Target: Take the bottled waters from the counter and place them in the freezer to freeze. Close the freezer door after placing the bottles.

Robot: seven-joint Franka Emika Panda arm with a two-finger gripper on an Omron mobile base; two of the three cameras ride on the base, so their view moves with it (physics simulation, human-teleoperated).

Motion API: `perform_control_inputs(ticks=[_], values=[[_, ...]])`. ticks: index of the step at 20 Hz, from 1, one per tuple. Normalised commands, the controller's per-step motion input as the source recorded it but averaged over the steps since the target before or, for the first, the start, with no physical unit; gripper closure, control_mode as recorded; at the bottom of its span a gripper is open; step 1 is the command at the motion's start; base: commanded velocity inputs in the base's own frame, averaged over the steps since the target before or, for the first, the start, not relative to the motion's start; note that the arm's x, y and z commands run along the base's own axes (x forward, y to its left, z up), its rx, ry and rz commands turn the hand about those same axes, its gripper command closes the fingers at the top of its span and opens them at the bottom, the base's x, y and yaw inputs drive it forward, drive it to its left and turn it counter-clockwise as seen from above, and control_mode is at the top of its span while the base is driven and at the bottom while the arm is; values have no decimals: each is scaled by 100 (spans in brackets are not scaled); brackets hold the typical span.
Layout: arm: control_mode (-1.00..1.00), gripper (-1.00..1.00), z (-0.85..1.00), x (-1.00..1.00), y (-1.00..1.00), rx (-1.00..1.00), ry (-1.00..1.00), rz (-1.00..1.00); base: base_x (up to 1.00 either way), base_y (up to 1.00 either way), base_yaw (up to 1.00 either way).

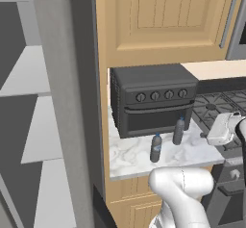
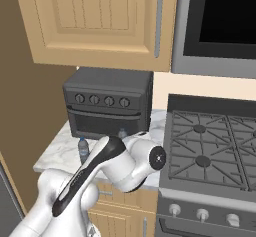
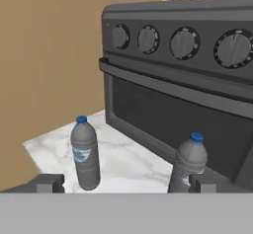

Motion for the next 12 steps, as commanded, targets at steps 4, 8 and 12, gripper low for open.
perform_control_inputs(ticks=[4, 8, 12], values=[[-100, -100, -21, 0, 0, 0, -15, 17, 0, 0, 0], [-100, -100, -9, 1, 0, 0, -8, 10, 0, 0, 0], [-100, -100, -4, 7, 0, 0, -5, 0, 0, 0, 0]])
